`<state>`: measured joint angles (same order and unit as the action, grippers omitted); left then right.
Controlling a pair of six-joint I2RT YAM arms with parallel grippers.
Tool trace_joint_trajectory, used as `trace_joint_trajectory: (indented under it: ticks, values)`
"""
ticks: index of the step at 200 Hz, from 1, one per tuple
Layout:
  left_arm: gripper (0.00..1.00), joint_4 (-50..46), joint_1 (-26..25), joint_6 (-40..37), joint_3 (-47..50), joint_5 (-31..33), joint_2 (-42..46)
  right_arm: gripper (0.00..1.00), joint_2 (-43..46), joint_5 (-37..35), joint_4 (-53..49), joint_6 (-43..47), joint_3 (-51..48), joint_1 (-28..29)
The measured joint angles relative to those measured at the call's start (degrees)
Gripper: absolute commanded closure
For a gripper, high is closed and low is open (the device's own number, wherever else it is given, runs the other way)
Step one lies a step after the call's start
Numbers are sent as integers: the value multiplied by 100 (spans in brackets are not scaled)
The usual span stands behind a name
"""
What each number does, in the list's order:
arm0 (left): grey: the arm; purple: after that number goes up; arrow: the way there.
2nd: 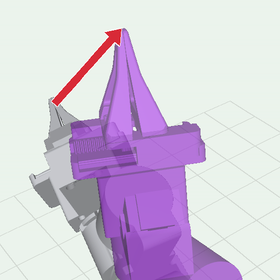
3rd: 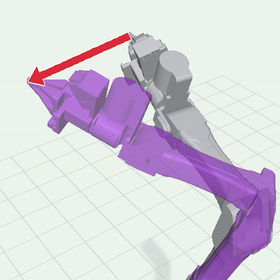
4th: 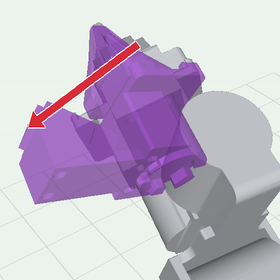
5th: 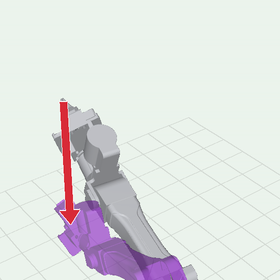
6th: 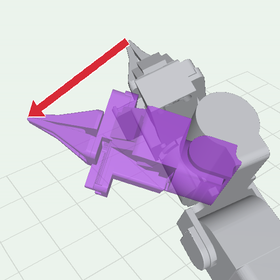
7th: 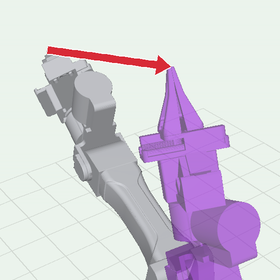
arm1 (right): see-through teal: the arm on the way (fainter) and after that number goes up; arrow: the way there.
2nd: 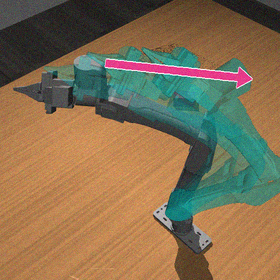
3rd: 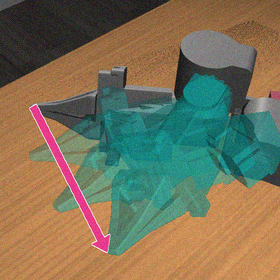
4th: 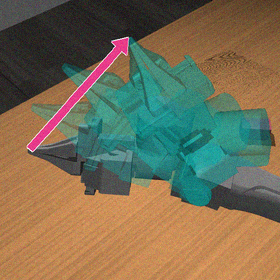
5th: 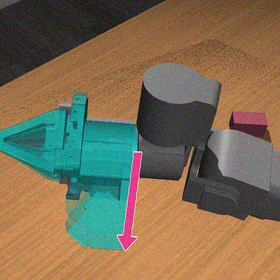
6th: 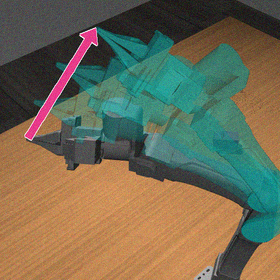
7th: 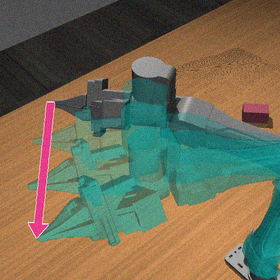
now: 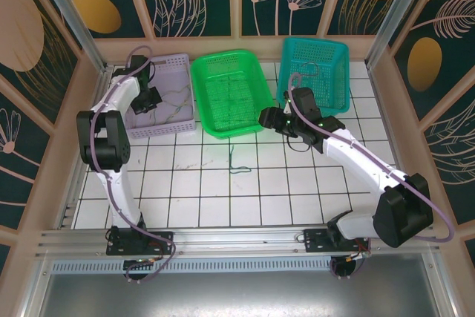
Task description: Untangle the cables
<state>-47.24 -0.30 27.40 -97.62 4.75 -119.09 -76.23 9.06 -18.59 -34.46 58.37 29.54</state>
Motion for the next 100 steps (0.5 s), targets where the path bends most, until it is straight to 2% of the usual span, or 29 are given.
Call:
trace_joint_trajectory:
  ticks: [25,48,71,83,100]
  values:
    - [96,-140,0,-87,-20,122,-271,38,0,-2,0,0,0,0]
    - [72,-308,0,-166,-238,330,-568,38,0,0,0,-4,-4,0]
    - [55,-466,0,-295,-415,501,-684,38,2,-2,0,-17,-11,0]
    - [49,-535,0,-310,-490,590,-686,38,11,-2,0,-17,-31,0]
    - [46,-588,2,-337,-597,684,-686,38,15,-2,0,-17,-48,0]
